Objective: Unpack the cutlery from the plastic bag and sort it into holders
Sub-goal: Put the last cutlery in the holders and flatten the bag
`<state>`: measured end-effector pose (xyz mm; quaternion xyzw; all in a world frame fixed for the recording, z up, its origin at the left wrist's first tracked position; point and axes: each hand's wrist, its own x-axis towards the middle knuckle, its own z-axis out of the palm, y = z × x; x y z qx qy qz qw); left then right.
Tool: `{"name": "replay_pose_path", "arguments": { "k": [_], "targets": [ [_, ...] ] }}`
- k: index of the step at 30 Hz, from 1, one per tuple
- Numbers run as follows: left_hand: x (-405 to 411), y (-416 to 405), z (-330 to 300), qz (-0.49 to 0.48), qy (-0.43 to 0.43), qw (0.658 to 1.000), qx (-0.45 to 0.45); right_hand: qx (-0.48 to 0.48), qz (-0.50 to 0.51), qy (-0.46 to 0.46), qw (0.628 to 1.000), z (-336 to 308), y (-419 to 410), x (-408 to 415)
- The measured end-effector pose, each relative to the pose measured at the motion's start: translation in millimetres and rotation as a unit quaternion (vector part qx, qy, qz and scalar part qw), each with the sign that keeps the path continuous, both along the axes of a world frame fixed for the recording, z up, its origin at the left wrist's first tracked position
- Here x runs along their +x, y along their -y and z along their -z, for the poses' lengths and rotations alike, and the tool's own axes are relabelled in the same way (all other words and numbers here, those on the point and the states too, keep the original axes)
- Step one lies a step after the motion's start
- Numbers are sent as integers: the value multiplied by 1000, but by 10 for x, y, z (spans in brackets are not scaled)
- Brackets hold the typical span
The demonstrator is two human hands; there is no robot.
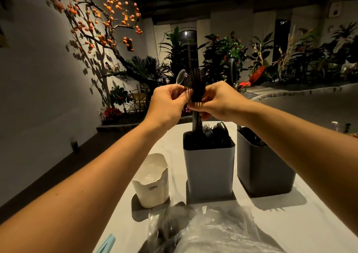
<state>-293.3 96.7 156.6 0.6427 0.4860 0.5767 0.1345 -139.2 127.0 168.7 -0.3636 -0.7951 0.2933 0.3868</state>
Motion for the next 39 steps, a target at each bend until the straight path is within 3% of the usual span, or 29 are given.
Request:
{"name": "replay_pose_path", "arguments": {
  "k": [17,26,31,39],
  "targets": [
    [147,-46,-117,24,49,996,74,101,16,17,995,-283,51,95],
    [223,-75,-15,45,58,997,-4,51,-6,13,999,-241,123,238],
    [270,-42,-95,52,76,996,16,46,2,2,999,-314,159,244],
    [252,-113,14,45,31,998,33,14,20,6,1000,-179,66,269]
  ]
}}
